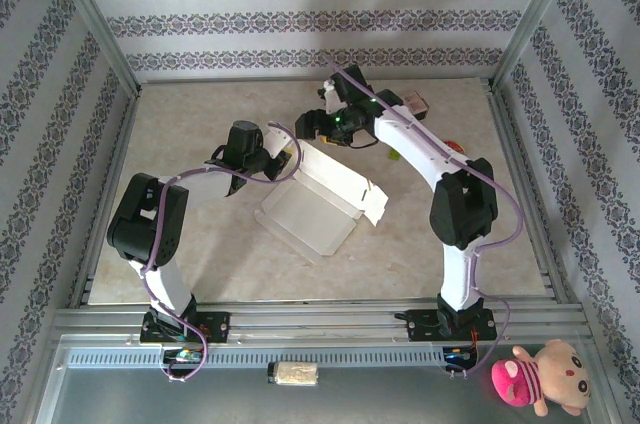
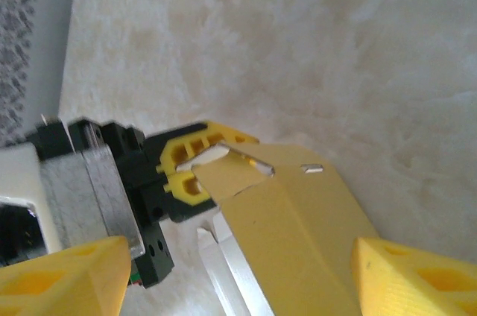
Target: Fold the paper box
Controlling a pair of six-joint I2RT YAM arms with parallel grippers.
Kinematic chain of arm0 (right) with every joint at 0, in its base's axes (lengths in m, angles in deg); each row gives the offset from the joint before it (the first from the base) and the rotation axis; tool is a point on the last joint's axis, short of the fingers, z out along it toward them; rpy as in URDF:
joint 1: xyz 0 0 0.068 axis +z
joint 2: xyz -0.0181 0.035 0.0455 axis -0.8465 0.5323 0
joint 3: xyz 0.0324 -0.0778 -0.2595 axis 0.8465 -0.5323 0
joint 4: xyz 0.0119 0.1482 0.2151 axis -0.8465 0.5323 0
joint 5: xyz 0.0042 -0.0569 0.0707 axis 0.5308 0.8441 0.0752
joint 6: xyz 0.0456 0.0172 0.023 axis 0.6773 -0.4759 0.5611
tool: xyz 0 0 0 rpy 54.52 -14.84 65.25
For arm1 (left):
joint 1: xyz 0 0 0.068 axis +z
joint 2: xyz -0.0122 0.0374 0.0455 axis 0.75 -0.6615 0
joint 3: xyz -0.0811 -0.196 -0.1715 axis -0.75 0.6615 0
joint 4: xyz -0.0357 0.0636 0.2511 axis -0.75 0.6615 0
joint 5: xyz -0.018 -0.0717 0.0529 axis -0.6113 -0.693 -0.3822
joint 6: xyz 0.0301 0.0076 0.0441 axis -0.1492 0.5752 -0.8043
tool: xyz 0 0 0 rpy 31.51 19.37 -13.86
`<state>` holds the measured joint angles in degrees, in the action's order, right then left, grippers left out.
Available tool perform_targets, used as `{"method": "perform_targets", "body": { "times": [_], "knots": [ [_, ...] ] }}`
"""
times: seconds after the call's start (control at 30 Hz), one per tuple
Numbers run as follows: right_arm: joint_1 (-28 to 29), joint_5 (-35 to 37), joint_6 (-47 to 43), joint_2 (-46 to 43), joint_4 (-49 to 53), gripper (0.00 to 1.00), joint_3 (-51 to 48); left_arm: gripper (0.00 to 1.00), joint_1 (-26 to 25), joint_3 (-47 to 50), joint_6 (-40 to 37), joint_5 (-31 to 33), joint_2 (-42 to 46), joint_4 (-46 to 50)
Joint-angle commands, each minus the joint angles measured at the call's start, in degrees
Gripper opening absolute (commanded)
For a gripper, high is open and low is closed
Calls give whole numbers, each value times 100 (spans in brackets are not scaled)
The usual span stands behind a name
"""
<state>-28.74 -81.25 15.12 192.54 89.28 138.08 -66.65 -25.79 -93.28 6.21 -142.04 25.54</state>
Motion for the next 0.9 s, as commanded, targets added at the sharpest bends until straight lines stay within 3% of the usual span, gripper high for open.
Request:
{"method": "perform_targets", "body": {
  "times": [0.0, 0.3, 0.37, 0.43, 0.5, 0.67, 0.87],
  "knots": [
    [95, 293, -876, -22, 631, 76, 21, 0, -81, 65, -168, 94, 150, -326],
    [-230, -431, -1535, -648, 462, 62, -818, 0, -87, 14, -110, 49, 127, -385],
    [-327, -776, -1433, -776, 229, 67, -976, 0, -86, 11, -83, 23, 123, -395],
    [-441, -1157, -1297, -887, -17, 78, -1125, 0, -88, 12, -87, 26, 128, -389],
    [-539, -1356, -1227, -916, -67, 80, -1162, 0, -91, 4, -105, 35, 132, -383],
    [-871, -1778, -726, -826, -448, 64, -1442, 0, -92, 14, -112, 43, 141, -361],
    [-834, -1812, -910, -650, -402, 60, -1522, 0, -91, 14, -93, 39, 137, -372]
  ]
}}
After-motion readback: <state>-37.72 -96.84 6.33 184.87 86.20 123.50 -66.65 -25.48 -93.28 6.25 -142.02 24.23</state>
